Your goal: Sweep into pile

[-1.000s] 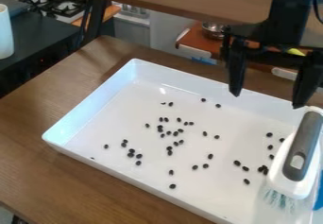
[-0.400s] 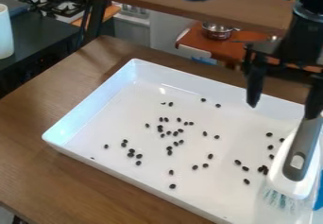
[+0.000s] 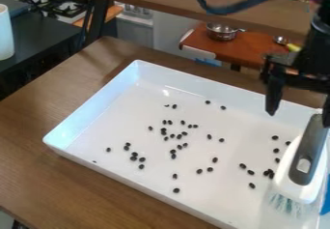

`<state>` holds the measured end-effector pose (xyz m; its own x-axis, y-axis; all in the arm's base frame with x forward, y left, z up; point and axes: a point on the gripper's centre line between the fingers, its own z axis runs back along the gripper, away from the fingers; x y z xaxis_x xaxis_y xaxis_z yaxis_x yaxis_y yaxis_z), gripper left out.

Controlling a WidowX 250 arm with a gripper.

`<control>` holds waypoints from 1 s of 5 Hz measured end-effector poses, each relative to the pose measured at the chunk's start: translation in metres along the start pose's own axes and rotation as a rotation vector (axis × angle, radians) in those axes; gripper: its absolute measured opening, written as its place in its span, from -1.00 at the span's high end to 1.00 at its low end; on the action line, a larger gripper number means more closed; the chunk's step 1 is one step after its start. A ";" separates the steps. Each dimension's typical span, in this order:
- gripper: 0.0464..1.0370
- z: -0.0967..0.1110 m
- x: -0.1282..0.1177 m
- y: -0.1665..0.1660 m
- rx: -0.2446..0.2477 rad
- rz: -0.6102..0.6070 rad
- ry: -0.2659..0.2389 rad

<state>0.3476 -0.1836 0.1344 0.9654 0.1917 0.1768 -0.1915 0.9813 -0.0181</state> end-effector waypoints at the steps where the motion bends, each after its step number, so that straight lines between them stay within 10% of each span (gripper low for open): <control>1: -0.93 -0.001 -0.001 -0.010 -0.052 -0.016 0.006; 5: -0.93 -0.030 0.000 -0.025 -0.033 -0.045 -0.021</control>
<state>0.3576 -0.2082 0.1050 0.9689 0.1476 0.1988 -0.1419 0.9890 -0.0425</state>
